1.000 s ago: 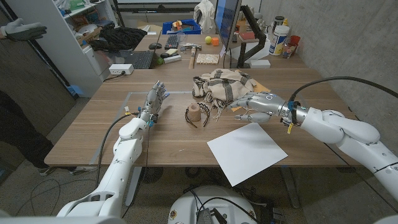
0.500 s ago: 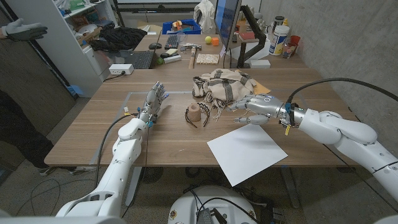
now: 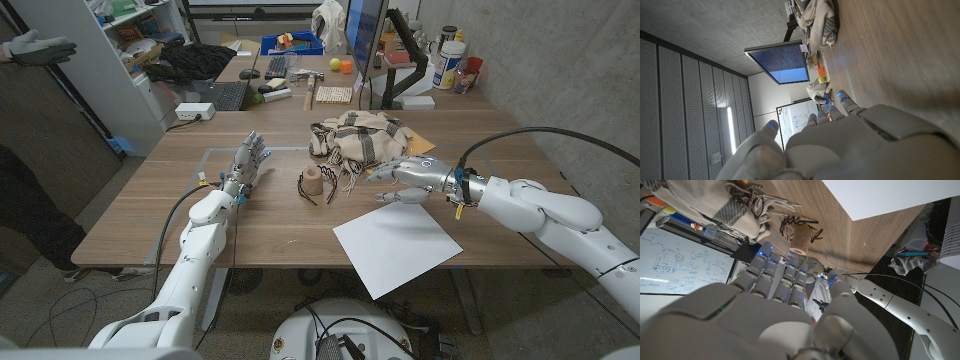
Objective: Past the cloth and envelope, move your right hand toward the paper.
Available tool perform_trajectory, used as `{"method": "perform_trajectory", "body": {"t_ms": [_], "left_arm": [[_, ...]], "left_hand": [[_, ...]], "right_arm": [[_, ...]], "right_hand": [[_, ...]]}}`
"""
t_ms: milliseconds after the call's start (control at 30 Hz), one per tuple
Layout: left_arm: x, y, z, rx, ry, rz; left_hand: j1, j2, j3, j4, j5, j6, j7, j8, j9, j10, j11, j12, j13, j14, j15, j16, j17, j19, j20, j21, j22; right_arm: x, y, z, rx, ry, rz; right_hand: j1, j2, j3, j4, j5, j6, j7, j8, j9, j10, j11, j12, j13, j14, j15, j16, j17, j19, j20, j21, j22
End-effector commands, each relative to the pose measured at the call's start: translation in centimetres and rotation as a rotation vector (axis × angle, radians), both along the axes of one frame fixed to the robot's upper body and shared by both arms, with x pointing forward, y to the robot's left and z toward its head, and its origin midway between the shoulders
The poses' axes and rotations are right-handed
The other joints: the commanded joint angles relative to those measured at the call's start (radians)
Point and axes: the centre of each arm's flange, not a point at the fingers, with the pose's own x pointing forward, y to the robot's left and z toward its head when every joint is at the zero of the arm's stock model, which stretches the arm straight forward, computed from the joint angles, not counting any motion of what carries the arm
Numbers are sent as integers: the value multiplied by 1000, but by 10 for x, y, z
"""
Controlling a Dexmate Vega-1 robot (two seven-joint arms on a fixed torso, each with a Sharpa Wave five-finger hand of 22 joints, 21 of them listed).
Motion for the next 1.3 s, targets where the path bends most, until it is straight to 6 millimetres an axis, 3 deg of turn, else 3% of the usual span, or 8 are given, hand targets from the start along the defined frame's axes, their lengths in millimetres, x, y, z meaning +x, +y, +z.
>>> {"method": "perform_trajectory", "body": {"t_ms": [33,267,933,1300], "left_arm": [[0,1,-1,2,4,2],[-1,-1,-1,4,4,3],[-6,-6,-1,5,4,6],[-6,-7,-2,6,6,9]], "left_hand": [[-4,124,-3,-3,10,-224,-4,5,4,-201,4,5,5,-239,5,4,2,-242,-31,5,3],[-4,125,-3,-3,11,-226,-5,5,4,-201,4,5,5,-239,5,4,2,-242,-32,5,3],[-4,125,-5,-3,11,-230,-4,4,4,-200,3,5,5,-238,5,4,2,-242,-28,6,3],[-5,124,-6,-3,12,-230,-4,4,4,-200,5,6,5,-234,10,5,2,-242,-26,7,3]], "right_arm": [[2,2,-4,-19,11,-1],[3,1,-9,-23,24,-6],[5,-3,-17,-27,46,-14],[7,-4,-22,-32,67,-15]], "right_hand": [[2,-8,-2,1,-2,-1,-9,7,3,-6,1,7,2,3,-106,0,1,12,-51,-7,3],[4,-20,-6,-3,-4,-3,-8,6,3,-12,0,7,2,3,-93,0,1,31,-29,-6,3],[10,-34,-8,-5,-6,-21,-6,2,4,-29,11,5,2,0,-67,0,2,47,-9,-12,2],[12,-36,-8,-3,-7,-23,-6,4,4,-31,11,7,2,8,-58,3,2,84,16,-8,0]]}}
